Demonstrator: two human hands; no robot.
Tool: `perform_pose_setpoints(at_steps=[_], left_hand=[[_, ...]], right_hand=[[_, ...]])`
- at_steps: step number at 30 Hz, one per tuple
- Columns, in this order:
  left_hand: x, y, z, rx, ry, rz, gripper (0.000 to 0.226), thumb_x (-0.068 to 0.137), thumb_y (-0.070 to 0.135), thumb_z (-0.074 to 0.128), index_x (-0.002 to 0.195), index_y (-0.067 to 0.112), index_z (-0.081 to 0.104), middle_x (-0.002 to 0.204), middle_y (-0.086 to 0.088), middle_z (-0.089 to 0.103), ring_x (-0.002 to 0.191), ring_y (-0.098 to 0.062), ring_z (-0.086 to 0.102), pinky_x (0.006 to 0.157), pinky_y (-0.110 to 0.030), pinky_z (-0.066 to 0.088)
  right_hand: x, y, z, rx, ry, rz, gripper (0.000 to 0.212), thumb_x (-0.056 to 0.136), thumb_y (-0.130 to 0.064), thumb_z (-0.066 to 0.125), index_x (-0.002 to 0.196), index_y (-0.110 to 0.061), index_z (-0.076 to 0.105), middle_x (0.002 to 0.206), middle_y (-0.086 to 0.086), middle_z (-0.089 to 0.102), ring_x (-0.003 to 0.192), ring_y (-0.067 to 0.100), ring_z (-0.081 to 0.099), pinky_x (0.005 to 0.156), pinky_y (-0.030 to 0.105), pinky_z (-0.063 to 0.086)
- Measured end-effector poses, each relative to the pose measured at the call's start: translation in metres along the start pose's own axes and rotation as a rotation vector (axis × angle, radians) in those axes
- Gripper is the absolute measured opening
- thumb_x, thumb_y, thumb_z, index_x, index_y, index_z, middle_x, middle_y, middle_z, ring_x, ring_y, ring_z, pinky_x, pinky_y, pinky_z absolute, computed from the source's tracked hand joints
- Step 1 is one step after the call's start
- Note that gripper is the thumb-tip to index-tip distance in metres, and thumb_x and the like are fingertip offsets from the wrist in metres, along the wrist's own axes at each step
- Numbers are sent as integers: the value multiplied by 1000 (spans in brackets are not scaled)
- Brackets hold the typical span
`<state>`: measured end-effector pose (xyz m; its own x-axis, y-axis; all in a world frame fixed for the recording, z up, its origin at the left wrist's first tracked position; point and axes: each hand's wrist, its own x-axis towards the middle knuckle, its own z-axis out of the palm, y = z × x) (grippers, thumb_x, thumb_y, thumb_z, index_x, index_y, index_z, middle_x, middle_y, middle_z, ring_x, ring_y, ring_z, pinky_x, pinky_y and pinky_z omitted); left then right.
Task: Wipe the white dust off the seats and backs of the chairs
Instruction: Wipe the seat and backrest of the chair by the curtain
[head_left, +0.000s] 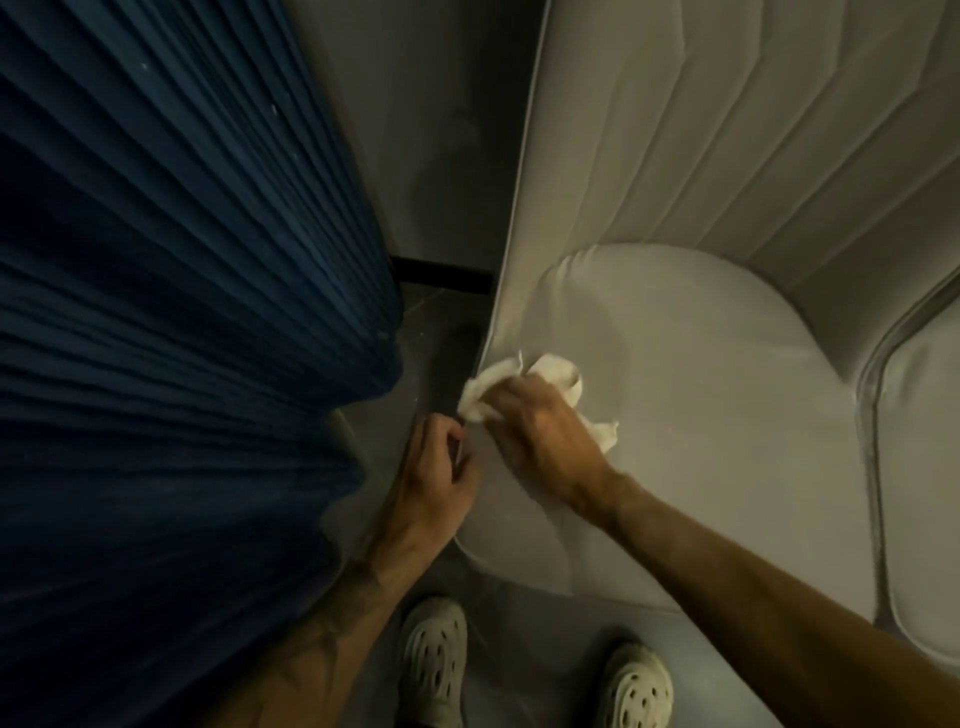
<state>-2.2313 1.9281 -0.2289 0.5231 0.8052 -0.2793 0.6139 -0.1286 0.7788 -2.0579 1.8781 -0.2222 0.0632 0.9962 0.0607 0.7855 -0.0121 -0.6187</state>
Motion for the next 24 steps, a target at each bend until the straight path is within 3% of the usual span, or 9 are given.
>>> perform_pose_setpoints(at_steps=[3,5,7,9,11,14,17,22,24], left_hand=[[-7,-1,-5,-75,-58,-75,26,96,16,70,112,24,51,115,1,54,95,-9,62,68,-14,53],[-8,0,-8,-123,-74,-119,22,100,15,63,116,26,51,118,2,56,100,-9,63,70,-14,52],[-10,-1,-12,-189,-65,-221,20,105,17,55,120,29,50,121,2,59,103,-11,62,73,-14,48],[-15,-7,-18,-241,-28,-344,24,105,18,54,127,28,50,122,0,62,101,-14,62,71,-13,46],[-23,-16,-24,-272,1,-401,36,105,13,54,138,26,51,127,0,62,112,-19,61,82,-21,48],[-33,-24,-25,-161,-30,-355,35,111,30,42,144,33,51,133,6,58,121,-17,57,90,-27,45],[-29,-16,-10,-78,-66,-293,47,108,48,37,153,36,43,149,6,51,130,-12,50,101,-30,40],[-37,14,29,115,-8,-154,61,106,41,49,160,19,34,160,-11,33,137,-17,41,104,-16,33],[-44,19,38,262,36,-105,65,104,37,56,160,13,34,160,-17,32,136,-29,42,105,-29,40]], right_hand=[[31,10,-16,4,278,212,13,95,-9,62,103,-2,70,102,16,64,93,28,58,88,43,45],[28,-4,3,4,322,346,16,96,-7,59,108,-2,69,107,16,61,98,27,55,92,42,44],[-2,-35,42,54,252,391,23,92,0,59,114,-1,66,113,19,60,105,29,51,94,43,43],[-38,-75,71,98,120,296,26,89,2,62,114,-1,68,112,18,63,105,26,52,92,43,46],[-57,-96,78,79,-9,145,19,92,-11,60,107,-8,70,104,11,66,93,22,58,84,38,52],[-43,-81,61,11,52,157,28,96,-32,51,113,-17,66,114,6,62,98,19,53,90,34,46],[-52,-66,57,-88,68,217,29,95,-35,60,119,-20,65,122,4,58,105,20,51,94,36,44],[-145,-62,64,-214,-19,157,40,90,-31,62,129,-25,61,128,2,57,104,19,49,88,33,50],[-177,-37,42,-239,39,165,36,95,-30,50,127,-20,64,125,5,55,101,21,48,88,33,44]])
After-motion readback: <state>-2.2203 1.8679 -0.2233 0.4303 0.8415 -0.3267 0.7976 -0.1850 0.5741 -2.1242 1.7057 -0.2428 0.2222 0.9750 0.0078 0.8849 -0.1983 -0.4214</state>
